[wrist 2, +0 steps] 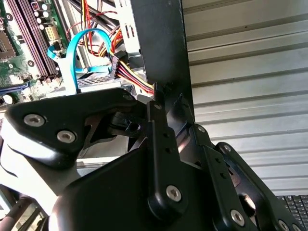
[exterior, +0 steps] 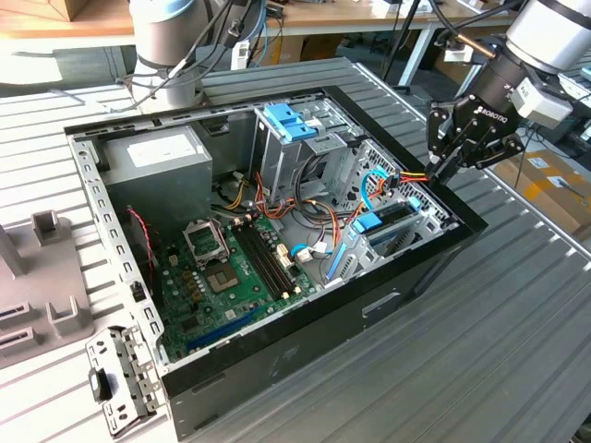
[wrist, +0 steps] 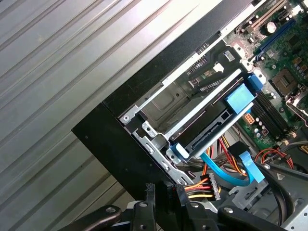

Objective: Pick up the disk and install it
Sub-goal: 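Insert the first disk wire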

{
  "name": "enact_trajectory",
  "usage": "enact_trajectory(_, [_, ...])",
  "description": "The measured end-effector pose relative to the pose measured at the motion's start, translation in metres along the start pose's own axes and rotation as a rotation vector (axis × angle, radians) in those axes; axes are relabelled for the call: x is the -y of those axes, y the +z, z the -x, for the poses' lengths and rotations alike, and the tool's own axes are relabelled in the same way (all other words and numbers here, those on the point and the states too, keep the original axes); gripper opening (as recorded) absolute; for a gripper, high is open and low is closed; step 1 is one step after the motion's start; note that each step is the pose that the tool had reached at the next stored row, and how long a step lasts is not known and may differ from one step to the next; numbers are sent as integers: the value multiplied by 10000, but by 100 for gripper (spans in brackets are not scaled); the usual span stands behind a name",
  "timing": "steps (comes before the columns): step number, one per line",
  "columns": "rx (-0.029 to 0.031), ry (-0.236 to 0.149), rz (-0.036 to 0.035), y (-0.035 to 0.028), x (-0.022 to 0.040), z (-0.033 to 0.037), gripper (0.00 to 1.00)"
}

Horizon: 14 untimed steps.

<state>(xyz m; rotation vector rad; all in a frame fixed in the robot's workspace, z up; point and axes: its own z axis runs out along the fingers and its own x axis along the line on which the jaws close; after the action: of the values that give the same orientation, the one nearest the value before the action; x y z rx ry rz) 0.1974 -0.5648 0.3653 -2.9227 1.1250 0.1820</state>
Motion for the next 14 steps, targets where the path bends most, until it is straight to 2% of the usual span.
enact_trajectory(4, [1,-2,0,1,0,0,29])
enact_trajectory(6, [0,-2,1,0,0,0,17])
enact_trajectory(14, [0,-5,0,0,0,0,17])
